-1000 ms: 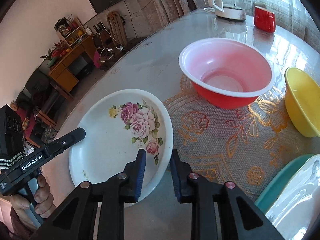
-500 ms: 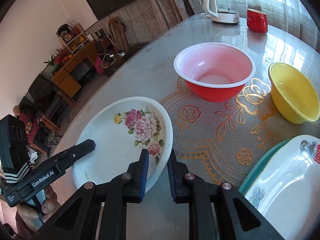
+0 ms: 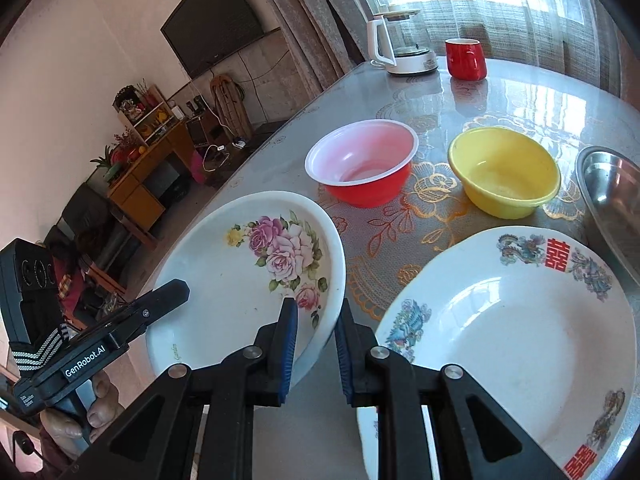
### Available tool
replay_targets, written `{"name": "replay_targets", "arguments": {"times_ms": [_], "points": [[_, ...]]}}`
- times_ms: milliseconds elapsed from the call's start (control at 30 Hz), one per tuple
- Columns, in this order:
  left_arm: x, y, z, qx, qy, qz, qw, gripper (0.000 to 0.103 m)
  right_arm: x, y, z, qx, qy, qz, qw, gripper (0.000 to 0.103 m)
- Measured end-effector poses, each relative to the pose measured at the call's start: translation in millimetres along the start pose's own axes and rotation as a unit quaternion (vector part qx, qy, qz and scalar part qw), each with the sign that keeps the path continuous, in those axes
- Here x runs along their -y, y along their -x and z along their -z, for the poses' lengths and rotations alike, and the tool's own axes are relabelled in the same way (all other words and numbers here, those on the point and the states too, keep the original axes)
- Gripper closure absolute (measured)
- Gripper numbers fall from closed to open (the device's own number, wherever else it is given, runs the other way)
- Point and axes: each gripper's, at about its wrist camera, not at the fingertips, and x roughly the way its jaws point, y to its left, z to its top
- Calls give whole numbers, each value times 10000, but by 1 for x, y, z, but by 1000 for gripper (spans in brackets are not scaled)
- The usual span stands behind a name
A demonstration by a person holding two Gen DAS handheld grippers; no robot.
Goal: Organize plates and bowls
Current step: 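Grasp the small white floral plate rim with the left tool and lift it, then carry the floral plate over and lower it onto the large white plate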
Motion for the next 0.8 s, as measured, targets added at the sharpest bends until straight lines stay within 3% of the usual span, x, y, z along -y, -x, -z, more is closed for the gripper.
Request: {"name": "replay_targets", "arguments": {"times_ms": [400, 800], "points": [[88, -25, 8, -303, -688, 568, 9955, 84, 60, 75, 35, 572, -626, 471, 9953, 84], [149, -69, 27, -804, -1248, 694, 9865, 82, 116, 108, 55, 802, -1211, 987, 9845, 84]]}}
